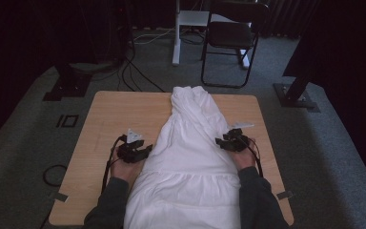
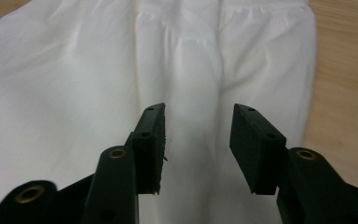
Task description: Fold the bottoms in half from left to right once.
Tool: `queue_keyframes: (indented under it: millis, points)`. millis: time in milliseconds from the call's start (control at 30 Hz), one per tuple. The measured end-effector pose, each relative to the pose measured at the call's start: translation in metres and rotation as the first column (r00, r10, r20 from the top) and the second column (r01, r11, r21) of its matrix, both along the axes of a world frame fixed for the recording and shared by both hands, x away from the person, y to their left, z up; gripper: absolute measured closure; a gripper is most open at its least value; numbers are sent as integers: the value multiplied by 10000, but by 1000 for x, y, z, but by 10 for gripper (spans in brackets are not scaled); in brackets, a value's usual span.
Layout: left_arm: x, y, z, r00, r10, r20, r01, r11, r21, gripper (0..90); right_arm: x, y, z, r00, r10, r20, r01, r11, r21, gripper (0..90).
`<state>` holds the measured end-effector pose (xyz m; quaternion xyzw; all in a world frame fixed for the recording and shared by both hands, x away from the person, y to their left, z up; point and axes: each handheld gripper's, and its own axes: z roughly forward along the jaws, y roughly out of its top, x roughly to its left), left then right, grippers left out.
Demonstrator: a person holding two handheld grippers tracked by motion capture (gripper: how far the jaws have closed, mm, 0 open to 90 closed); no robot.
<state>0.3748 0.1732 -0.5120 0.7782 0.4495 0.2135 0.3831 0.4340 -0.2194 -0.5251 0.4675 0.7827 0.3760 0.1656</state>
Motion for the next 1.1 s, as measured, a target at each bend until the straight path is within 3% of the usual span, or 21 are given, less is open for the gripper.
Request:
queue_keyframes:
  millis: [100, 233, 267, 300, 333, 367, 400, 433, 500, 533, 600, 700, 733, 767, 800, 833, 900, 933, 967, 1033, 1100]
  points:
    - [15, -11, 1, 9999, -109, -107, 111, 9998, 156, 533, 12, 5, -3, 9997, -156, -206, 156, 9999, -15, 499]
    - [34, -23, -7, 9985, -48, -551, 67, 9994, 353, 510, 28, 13, -13, 9984, -322, -455, 316, 9994, -126, 489]
    - [38, -27, -12, 9975, -70, -706, 106, 9986, 510, 508, 29, 13, -14, 9981, -307, -535, 300, 9995, -138, 514]
    - [39, -30, -15, 9969, -62, -780, 109, 9982, 594, 506, 31, 8, -15, 9978, -290, -599, 296, 9995, 98, 622]
    - [41, -32, -20, 9956, -111, -927, 176, 9974, 700, 506, 31, 8, -15, 9978, -290, -599, 296, 9995, 98, 622]
    - [42, -35, -25, 9937, -224, -1102, 320, 9958, 863, 530, 30, 3, -13, 9981, -91, -609, 116, 9991, 401, 728]
    - [43, -38, -30, 9919, -253, -1243, 390, 9933, 1087, 530, 30, 3, -13, 9981, -91, -609, 116, 9991, 401, 728]
    - [44, -39, -34, 9908, -272, -1328, 436, 9916, 1218, 537, 30, 1, -12, 9984, 21, -567, -4, 9995, 303, 786]
    - [44, -38, -34, 9906, -245, -1347, 371, 9951, 913, 557, 27, -1, -8, 9981, 352, -514, -342, 9992, 200, 806]
    - [44, -38, -33, 9912, -261, -1301, 381, 9952, 903, 557, 26, -1, -5, 9981, 466, -415, -460, 9988, 170, 767]
    - [44, -38, -32, 9922, -228, -1227, 339, 9955, 883, 553, 26, -1, -4, 9990, 339, -287, -330, 9990, 316, 593]
    - [46, -38, -34, 9916, -143, -1284, 254, 9960, 857, 550, 33, 3, -10, 9981, -61, -613, 79, 9996, 285, 511]
    - [46, -38, -35, 9912, -126, -1318, 244, 9958, 883, 550, 35, 4, -13, 9971, -48, -765, 71, 9995, 294, 527]
    - [47, -37, -35, 9909, -153, -1337, 262, 9964, 806, 551, 37, 6, -17, 9950, 56, -994, -14, 9991, 424, 624]
    - [47, -37, -35, 9905, -182, -1360, 296, 9962, 818, 581, 37, 6, -20, 9939, 229, -1080, -173, 9985, 523, 800]
    - [46, -36, -34, 9902, -255, -1372, 372, 9958, 839, 637, 35, 6, -19, 9958, 161, -904, -127, 9992, 383, 881]
    - [45, -36, -33, 9899, -375, -1364, 505, 9944, 928, 770, 25, 3, -5, 9996, -241, 156, 240, 9997, 104, 899]
    - [44, -36, -33, 9902, -372, -1343, 511, 9935, 1015, 809, 21, 1, 2, 9972, -418, 620, 424, 9991, -94, 899]
    - [44, -35, -33, 9903, -353, -1347, 499, 9931, 1065, 843, 13, -5, 12, 9877, -796, 1348, 852, 9957, -362, 899]
    - [43, -34, -32, 9908, -296, -1323, 448, 9926, 1133, 859, 6, -20, 23, 9718, -1463, 1852, 1530, 9880, -223, 899]
    - [43, -34, -32, 9912, -283, -1292, 432, 9926, 1138, 859, 5, -32, 22, 9671, -1921, 1671, 1980, 9800, -198, 899]
